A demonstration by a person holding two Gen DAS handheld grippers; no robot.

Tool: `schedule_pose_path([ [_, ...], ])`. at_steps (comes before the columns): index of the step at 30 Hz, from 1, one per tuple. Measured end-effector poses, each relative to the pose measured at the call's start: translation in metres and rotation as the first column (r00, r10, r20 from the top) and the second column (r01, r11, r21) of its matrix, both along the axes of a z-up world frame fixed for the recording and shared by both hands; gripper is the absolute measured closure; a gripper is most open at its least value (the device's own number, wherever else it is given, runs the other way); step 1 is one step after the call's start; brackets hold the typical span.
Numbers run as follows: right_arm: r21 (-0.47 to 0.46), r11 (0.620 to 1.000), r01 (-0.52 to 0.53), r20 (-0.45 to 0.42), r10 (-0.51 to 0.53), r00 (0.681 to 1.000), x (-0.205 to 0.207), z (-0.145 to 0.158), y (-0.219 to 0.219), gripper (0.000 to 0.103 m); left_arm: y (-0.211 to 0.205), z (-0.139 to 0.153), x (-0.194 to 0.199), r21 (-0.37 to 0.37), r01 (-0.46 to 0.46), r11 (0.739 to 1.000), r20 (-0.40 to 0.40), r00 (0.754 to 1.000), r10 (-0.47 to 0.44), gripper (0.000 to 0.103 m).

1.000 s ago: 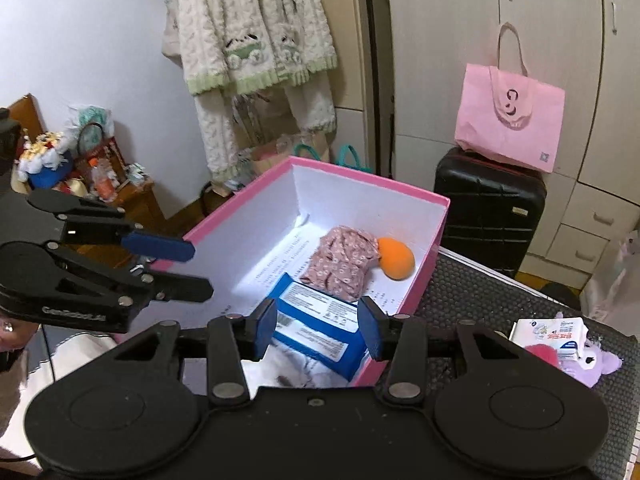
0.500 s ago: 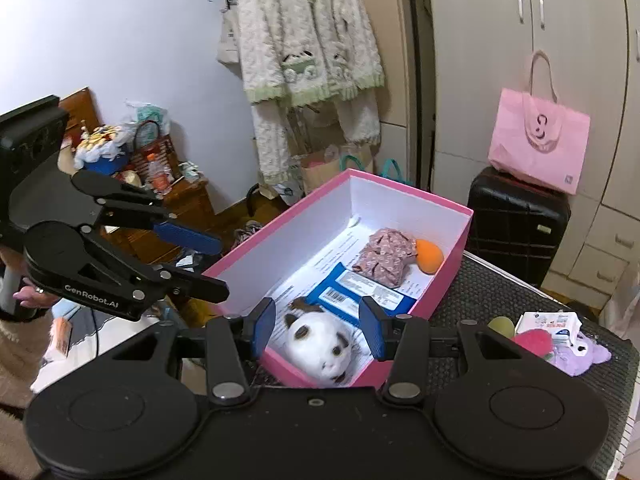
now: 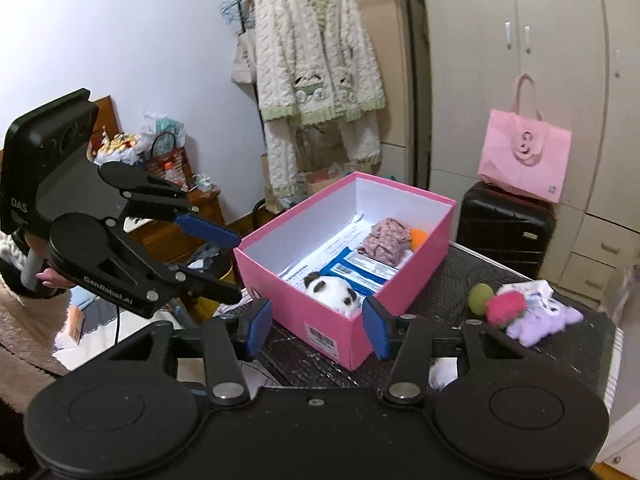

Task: Organize soft objects
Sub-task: 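Lower the wet-wipes pack into the box and open the left tool, then move the left tool to the white mesh bath puff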

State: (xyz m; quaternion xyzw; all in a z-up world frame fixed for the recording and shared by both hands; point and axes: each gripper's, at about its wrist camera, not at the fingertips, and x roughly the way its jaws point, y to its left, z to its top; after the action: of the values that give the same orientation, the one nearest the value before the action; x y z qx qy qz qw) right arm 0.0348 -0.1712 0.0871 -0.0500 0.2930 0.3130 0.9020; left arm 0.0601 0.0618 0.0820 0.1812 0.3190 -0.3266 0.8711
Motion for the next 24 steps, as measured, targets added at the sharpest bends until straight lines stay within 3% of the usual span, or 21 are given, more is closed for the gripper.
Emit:
schedule_pose_path([
  [10, -0.017, 0.997, 0.071, 0.021, -0.071, 0.997, -0.026, -0.021, -0.04, 0.046, -0.044, -0.012, -0.007, -0.013, 0.086, 0.996, -0.041, 0.995, -0.087, 0.04],
  [15, -0.009, 0.992, 0.124, -0.013, -0.124, 0.992, -0.019, -0.036, -0.067, 0.046, -0.067, -0.025, -0.001, -0.044, 0.095, 0.994, -0.072, 0.993, -0.098, 0.04],
  [19, 0.003, 0.986, 0.166, -0.042, -0.166, 0.985, -0.01, -0.049, -0.087, 0.046, -0.082, -0.036, -0.001, -0.093, 0.103, 0.99, -0.031, 0.994, -0.106, 0.037],
  [24, 0.01, 0.98, 0.197, -0.081, -0.195, 0.977, 0.003, -0.065, -0.105, 0.046, -0.103, -0.053, 0.007, -0.133, 0.088, 0.987, -0.06, 0.993, -0.097, 0.037],
])
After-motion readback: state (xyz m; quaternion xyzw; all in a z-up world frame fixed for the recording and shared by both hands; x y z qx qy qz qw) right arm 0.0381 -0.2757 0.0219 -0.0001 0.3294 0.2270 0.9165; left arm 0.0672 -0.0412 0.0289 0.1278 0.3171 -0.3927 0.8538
